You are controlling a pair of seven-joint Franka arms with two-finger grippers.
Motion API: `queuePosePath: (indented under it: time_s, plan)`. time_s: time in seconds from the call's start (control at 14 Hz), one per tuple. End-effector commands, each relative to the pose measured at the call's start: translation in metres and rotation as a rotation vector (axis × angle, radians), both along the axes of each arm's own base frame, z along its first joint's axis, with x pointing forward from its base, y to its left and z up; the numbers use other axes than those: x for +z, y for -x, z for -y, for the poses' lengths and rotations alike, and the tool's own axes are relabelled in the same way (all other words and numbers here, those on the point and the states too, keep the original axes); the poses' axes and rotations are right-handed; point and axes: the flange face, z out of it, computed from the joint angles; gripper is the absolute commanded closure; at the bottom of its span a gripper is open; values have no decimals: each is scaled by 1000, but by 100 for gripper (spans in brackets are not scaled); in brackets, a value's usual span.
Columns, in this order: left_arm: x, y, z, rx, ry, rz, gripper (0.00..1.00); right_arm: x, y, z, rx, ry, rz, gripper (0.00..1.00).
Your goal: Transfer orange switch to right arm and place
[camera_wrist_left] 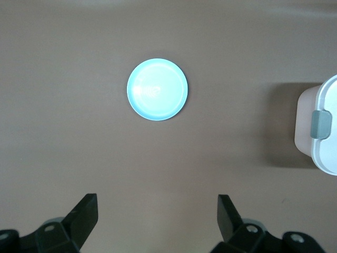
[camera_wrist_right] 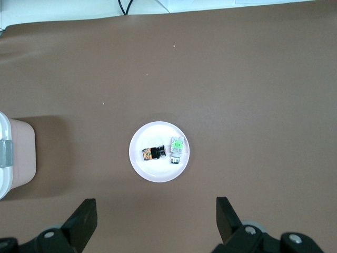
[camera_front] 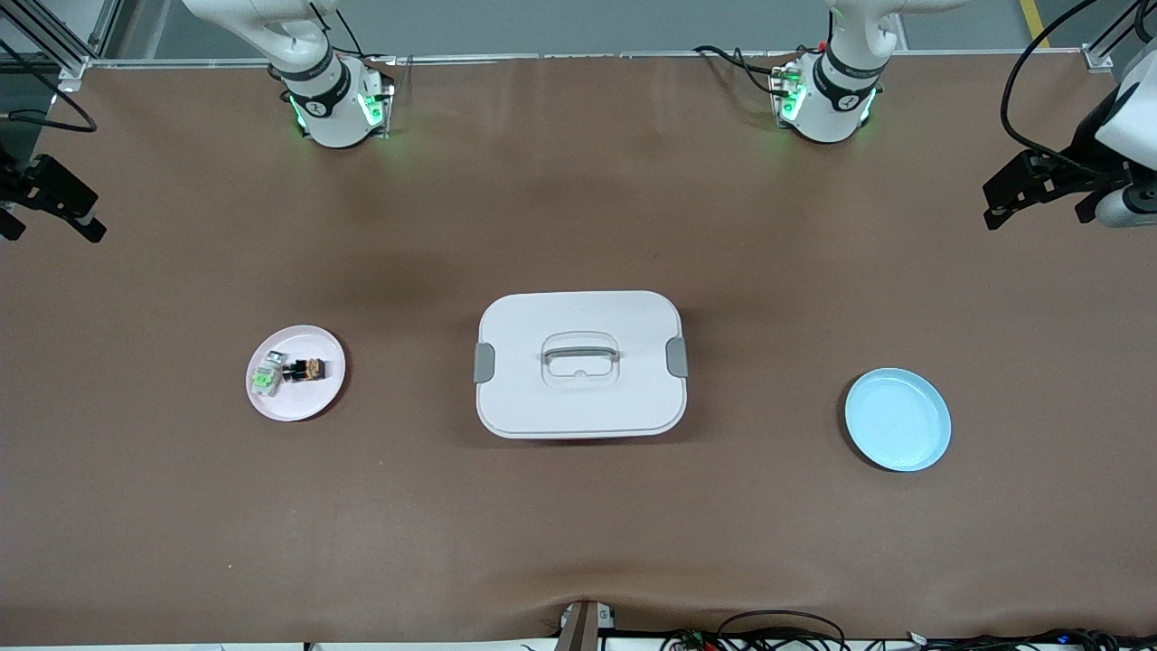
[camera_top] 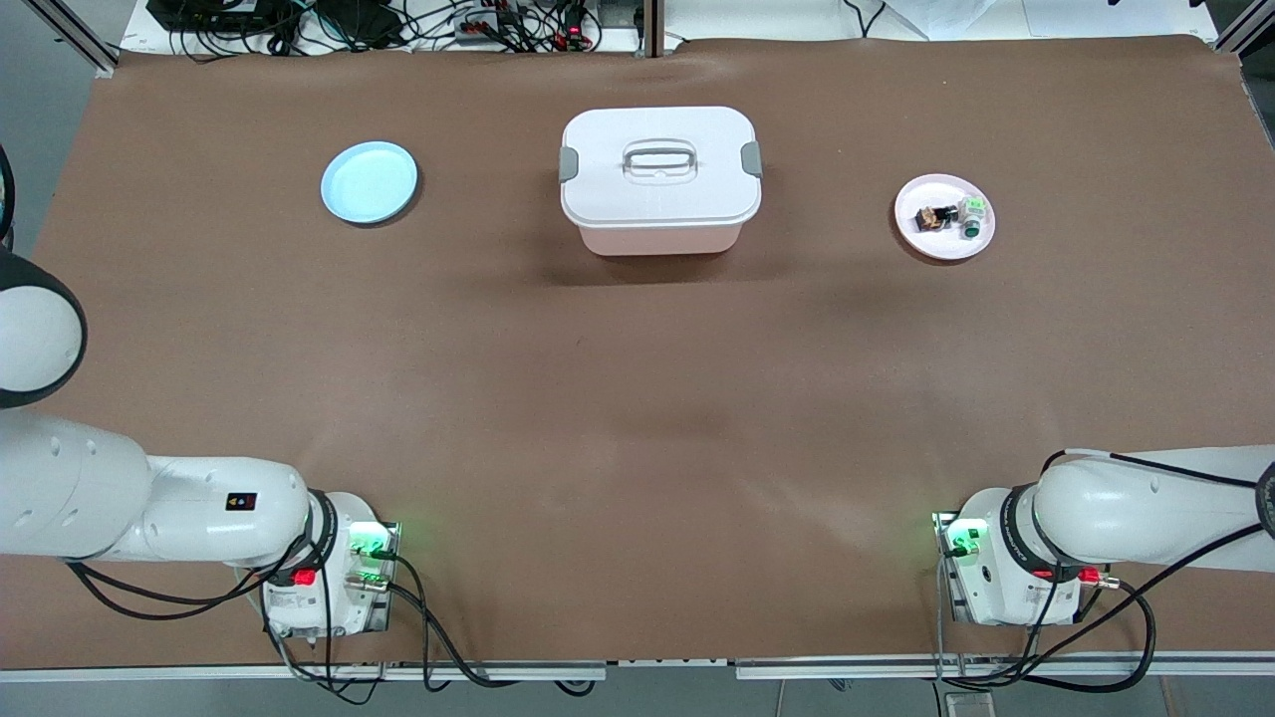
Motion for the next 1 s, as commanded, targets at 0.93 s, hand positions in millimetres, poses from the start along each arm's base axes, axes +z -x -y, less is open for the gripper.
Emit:
queuePosePath:
  time_s: [0.93]
  plan:
    - [10, 18, 0, -24, 58, -81, 0, 7, 2, -2, 1, -2, -152, 0]
